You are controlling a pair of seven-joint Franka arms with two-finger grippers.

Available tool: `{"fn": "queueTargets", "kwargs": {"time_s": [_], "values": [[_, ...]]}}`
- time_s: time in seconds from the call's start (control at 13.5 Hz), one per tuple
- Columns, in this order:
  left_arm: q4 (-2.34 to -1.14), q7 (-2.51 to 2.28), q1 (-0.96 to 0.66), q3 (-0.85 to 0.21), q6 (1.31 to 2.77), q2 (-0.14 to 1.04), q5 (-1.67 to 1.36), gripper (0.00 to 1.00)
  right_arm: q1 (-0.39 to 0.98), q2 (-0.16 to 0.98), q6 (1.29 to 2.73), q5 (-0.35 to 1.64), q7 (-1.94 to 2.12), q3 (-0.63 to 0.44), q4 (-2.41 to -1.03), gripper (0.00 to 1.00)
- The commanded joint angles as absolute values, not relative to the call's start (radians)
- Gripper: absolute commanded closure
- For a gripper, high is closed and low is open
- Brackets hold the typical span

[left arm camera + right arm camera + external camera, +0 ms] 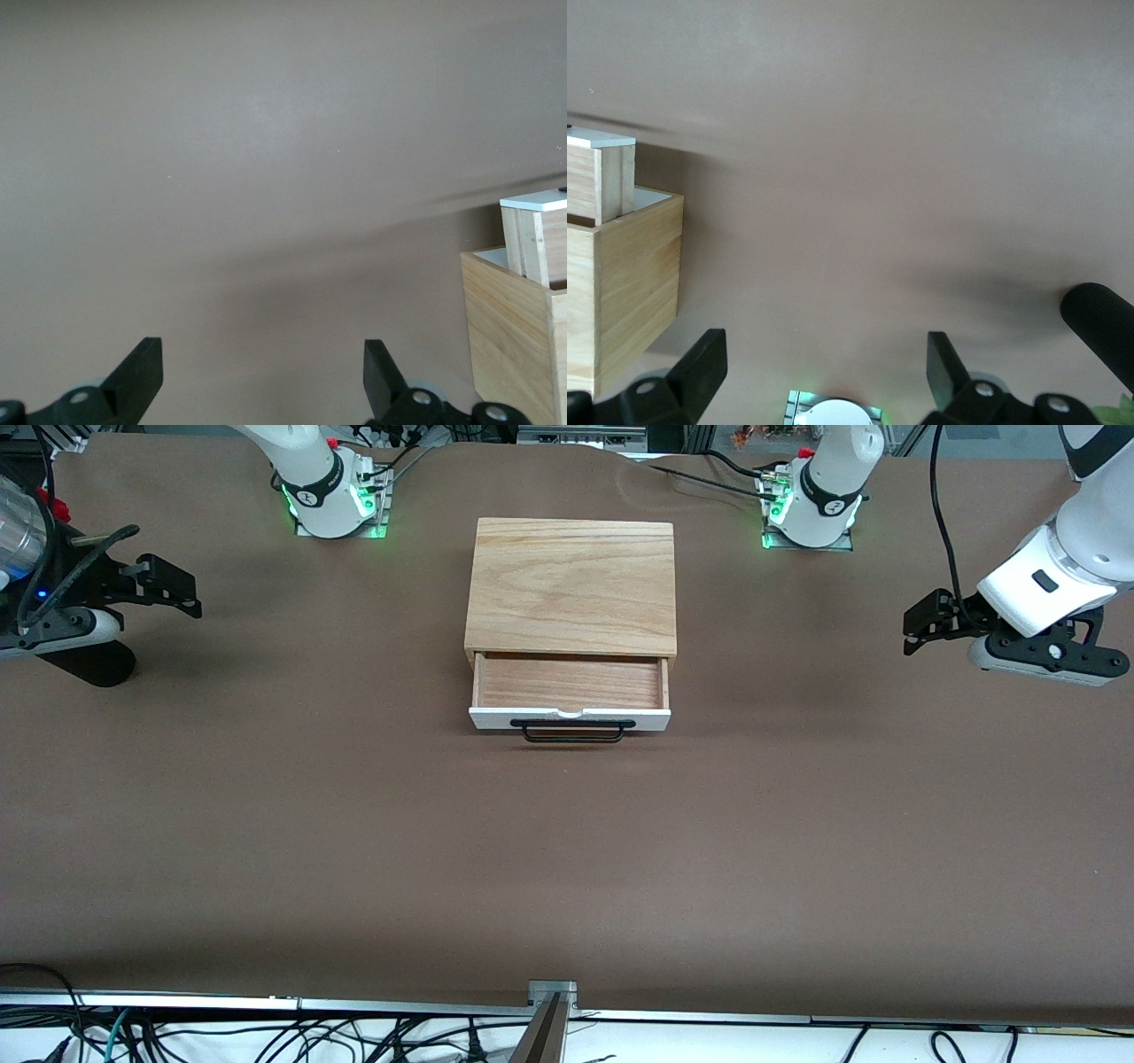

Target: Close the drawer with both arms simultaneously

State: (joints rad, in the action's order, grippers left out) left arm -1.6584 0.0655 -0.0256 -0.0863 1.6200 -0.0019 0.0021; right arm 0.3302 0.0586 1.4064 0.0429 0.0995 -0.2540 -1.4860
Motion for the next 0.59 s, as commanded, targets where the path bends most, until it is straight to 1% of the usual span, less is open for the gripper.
{"fn": "queueTargets", "kwargs": {"time_s": [0.0,0.52], "values": [[-1.655,0.057,-0.025,-0.086,1.603,-0.012,-0.008,0.00,0.327,0.052,1.422,0.077,0.110,-0.255,-1.480,0.00],[-1.652,0.057,-0.025,-0.087,1.597,-0.012,-0.008,0.00,0.327,0.054,1.434,0.080,0.112,-0.258,-1.480,0.00]]}}
